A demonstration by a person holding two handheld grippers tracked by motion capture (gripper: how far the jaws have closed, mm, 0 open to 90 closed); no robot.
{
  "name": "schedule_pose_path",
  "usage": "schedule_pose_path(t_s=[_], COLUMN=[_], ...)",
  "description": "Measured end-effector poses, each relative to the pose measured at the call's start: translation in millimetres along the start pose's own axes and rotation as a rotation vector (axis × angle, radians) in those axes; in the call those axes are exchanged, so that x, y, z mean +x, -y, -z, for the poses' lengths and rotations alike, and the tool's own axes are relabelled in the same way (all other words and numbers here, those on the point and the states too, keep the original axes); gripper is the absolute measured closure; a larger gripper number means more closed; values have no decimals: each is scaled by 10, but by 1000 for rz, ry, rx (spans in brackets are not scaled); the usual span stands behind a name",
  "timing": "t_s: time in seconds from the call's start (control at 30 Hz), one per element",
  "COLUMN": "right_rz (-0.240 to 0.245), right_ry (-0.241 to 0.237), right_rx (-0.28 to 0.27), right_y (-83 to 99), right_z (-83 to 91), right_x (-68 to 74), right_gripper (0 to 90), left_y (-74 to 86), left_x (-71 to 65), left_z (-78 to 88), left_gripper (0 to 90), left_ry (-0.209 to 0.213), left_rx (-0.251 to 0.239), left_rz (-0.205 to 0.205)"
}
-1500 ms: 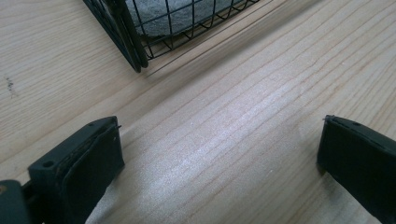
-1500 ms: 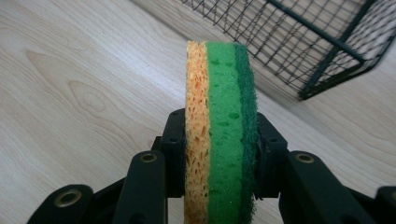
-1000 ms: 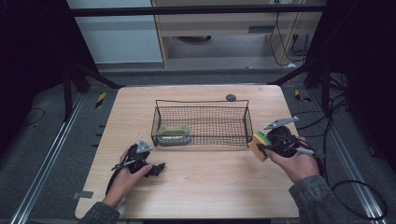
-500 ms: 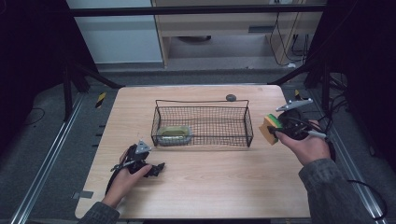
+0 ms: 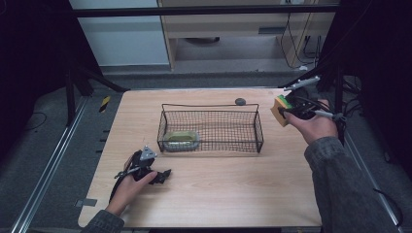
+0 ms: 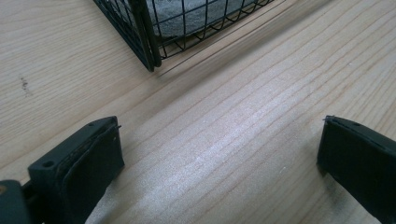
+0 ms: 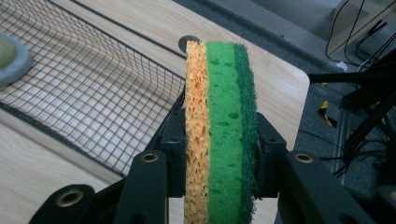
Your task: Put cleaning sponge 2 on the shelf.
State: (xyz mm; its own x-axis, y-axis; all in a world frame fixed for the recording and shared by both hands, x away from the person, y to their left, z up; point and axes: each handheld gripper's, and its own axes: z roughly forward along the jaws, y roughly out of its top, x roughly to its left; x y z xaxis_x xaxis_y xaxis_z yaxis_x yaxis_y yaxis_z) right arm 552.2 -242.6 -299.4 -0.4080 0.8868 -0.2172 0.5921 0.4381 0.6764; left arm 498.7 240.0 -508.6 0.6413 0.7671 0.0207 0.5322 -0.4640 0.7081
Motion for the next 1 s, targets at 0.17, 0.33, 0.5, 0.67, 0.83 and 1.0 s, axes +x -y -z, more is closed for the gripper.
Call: schedule_pose_path(t_s=[0.17,0.33,0.5,0.67,0.83,1.0], right_rz=[22,31,34,56,60,60], right_ry=[-5,-17,-37,-46,-50,-59], right_rx=[-4,-27,-57,-56,-58,-48], right_y=[-120,-224,-315,-350,-337,-299], right_z=[-146,-244,-257,-323,-381,-450], right_x=[23,99,174,262,302,333], right_gripper=[645,646,646,646,647,647], left_y=[-1,-1,-1,0,1,1], left_x=[0,1,2,2,6,6], left_z=[-5,-5,-4,-4,-3,-3], left_gripper=[0,0,0,0,0,0], left_ry=[0,0,1,2,4,4], left_rx=[-4,-4,-4,-4,-4,-4], left_rz=[3,3,2,1,-1,-2])
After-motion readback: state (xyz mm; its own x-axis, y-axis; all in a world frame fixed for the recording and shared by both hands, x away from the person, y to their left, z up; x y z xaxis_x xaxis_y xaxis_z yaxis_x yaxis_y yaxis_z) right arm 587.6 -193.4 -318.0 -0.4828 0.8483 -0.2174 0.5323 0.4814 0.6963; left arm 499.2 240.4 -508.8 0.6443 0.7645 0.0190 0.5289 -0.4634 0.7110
